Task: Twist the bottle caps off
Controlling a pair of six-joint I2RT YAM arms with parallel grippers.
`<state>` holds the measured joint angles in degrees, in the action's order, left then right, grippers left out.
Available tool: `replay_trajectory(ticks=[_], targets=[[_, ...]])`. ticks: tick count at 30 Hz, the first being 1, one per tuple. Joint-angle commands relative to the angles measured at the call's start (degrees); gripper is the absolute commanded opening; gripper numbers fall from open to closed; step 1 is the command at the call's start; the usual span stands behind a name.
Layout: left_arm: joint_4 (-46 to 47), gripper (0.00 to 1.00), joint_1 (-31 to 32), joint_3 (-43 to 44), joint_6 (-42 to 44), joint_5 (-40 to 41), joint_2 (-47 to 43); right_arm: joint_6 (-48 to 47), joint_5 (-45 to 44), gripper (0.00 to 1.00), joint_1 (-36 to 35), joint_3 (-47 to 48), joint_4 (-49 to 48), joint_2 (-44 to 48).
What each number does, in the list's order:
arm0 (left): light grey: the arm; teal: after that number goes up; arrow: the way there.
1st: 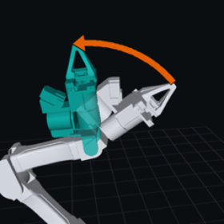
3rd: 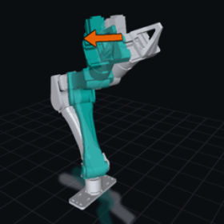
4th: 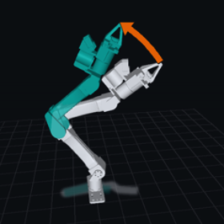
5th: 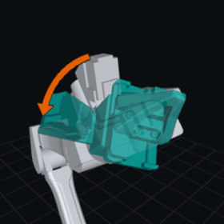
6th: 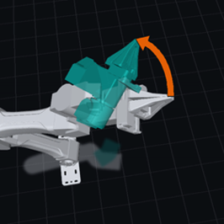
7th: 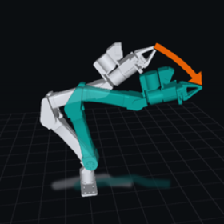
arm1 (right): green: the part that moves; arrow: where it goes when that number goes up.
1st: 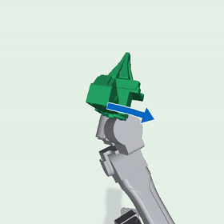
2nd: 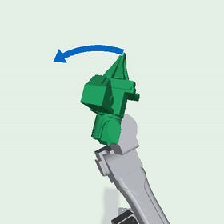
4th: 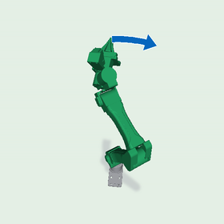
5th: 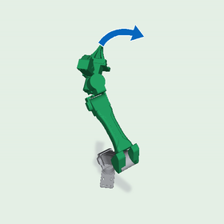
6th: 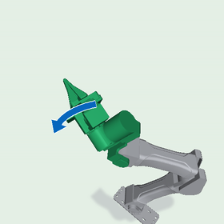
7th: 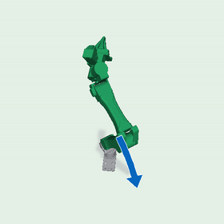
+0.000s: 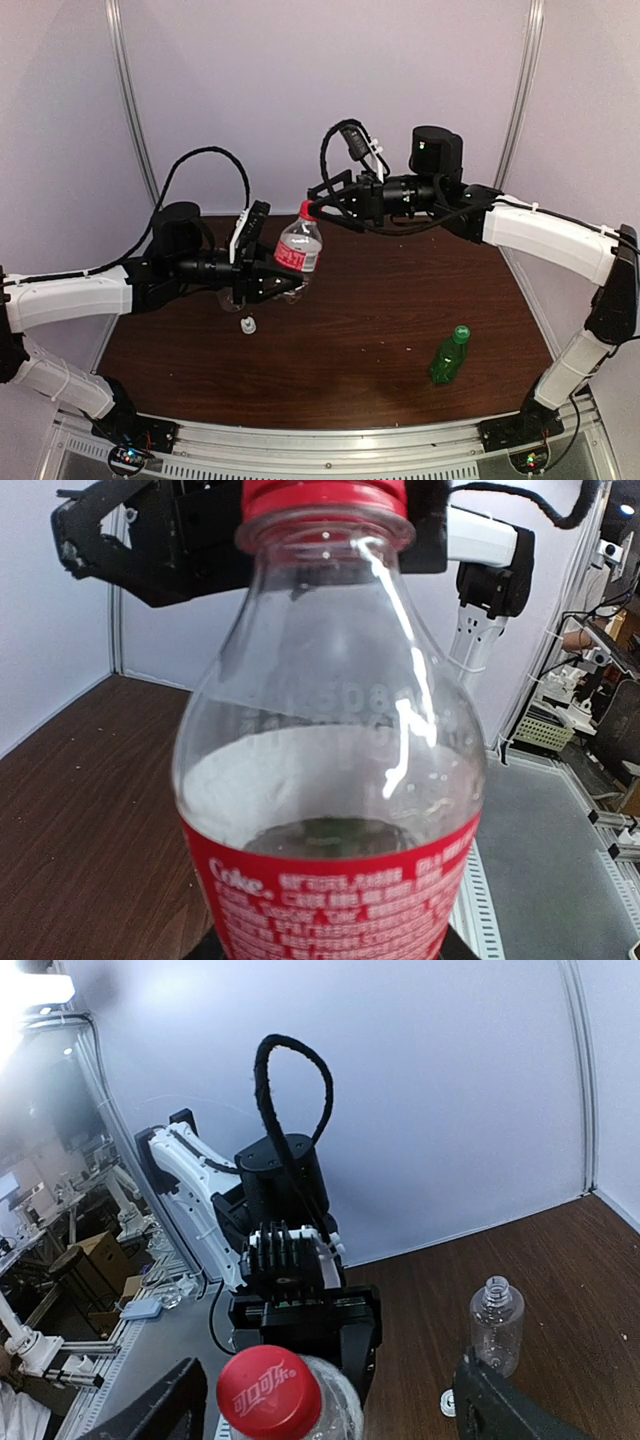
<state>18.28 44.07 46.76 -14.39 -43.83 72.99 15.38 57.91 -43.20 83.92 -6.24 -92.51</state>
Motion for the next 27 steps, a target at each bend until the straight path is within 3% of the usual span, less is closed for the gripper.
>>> replay_trajectory(ticks=[1,9,14,19,23,27], targets=[[-0.57,0.19,-0.04,2.35,2.29,4.89,-1.66,4.16,-9.19,0.88,0.05,-2.74,-1.42,5.09],[-2.33,0.19,-0.04,3.59,2.45,8.09,-0.72,6.90,-24.25,0.89,-3.94,-1.00,3.52,5.35],[-2.45,0.19,-0.04,4.07,2.20,8.91,-0.26,5.74,-27.64,0.83,-5.82,0.79,5.79,4.11],[-2.67,0.19,-0.04,4.28,2.40,9.21,-0.09,5.48,-26.41,0.68,-6.41,1.06,5.75,3.40],[-2.68,0.18,-0.05,4.23,2.42,9.20,0.21,5.09,-25.45,0.48,-6.54,0.85,5.36,3.33],[-2.81,0.18,-0.09,4.14,2.58,9.18,0.34,5.01,-24.34,0.35,-6.55,0.15,3.78,3.71]])
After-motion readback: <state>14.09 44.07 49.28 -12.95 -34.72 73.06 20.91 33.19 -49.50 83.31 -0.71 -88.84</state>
